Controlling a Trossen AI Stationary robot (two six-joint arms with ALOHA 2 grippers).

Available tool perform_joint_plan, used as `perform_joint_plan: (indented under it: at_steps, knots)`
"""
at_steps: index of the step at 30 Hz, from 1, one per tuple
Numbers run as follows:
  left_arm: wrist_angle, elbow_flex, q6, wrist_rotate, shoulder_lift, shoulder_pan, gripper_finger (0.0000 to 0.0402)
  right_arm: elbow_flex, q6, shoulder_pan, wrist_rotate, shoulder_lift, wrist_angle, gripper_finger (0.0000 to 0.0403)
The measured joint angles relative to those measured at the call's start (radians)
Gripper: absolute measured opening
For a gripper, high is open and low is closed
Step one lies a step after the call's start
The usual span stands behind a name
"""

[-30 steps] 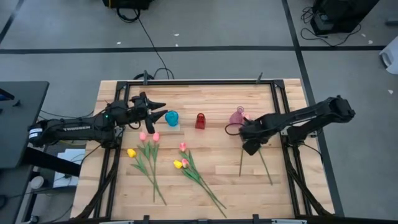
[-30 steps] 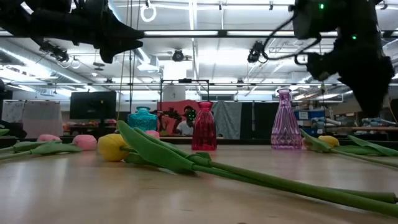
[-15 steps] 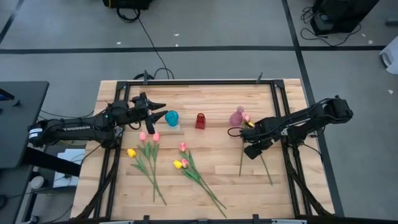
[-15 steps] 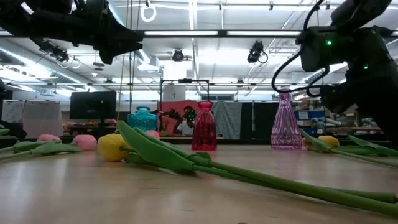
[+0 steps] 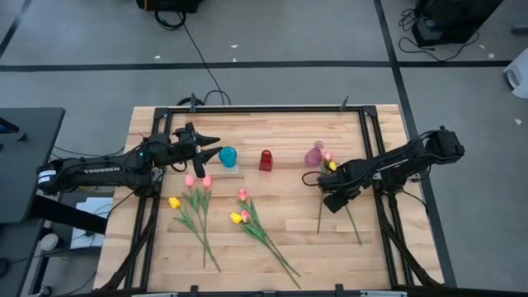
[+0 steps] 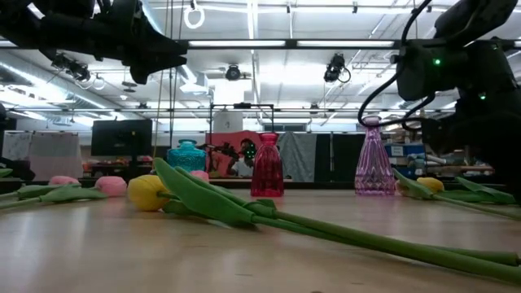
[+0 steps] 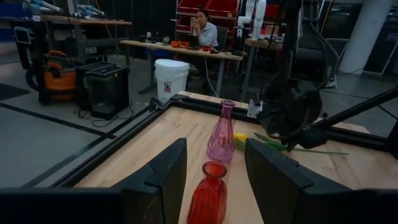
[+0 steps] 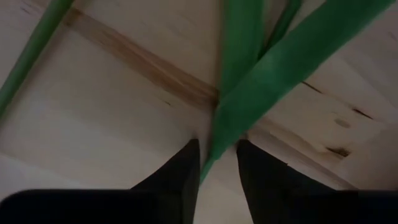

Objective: Sort flowers into vase by color
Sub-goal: Put the right yellow flower into the pink vase

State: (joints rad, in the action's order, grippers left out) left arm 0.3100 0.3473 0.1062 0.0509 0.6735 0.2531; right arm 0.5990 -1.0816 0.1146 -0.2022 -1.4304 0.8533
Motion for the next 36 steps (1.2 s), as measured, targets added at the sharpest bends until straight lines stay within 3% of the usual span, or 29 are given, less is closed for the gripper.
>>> perform_joint_plan:
  at_steps: [4,9,15,19,22,28,36]
  knots:
    - [-0.001,0.000,0.001,0.000,0.000,0.000,0.0168,0.021,0.031,0.001,-0.006,-0.048,0.013,0.0082]
    - [-0.002,0.000,0.002,0.000,0.000,0.000,0.0168,0.038,0.061,0.003,0.006,-0.018,0.042,0.0014]
    - [-0.003,0.000,0.000,0.000,0.000,0.000,0.0168,0.061,0.053,0.003,-0.056,0.077,0.176,0.0010]
    - [-0.002,0.000,0.000,0.000,0.000,0.000,0.0168,0.130,0.035,0.003,-0.037,0.142,0.310,0.0005]
    - [-0.002,0.000,-0.001,0.000,0.000,0.000,0.0168,0.200,0.060,0.003,0.020,0.197,0.360,0.0005]
    - [-0.002,0.000,0.001,0.000,0.000,0.000,0.0168,0.333,0.229,-0.013,0.186,0.317,0.212,0.0005]
    - [0.002,0.000,0.002,0.000,0.000,0.000,0.0168,0.379,0.504,-0.154,0.516,0.406,0.038,0.0005]
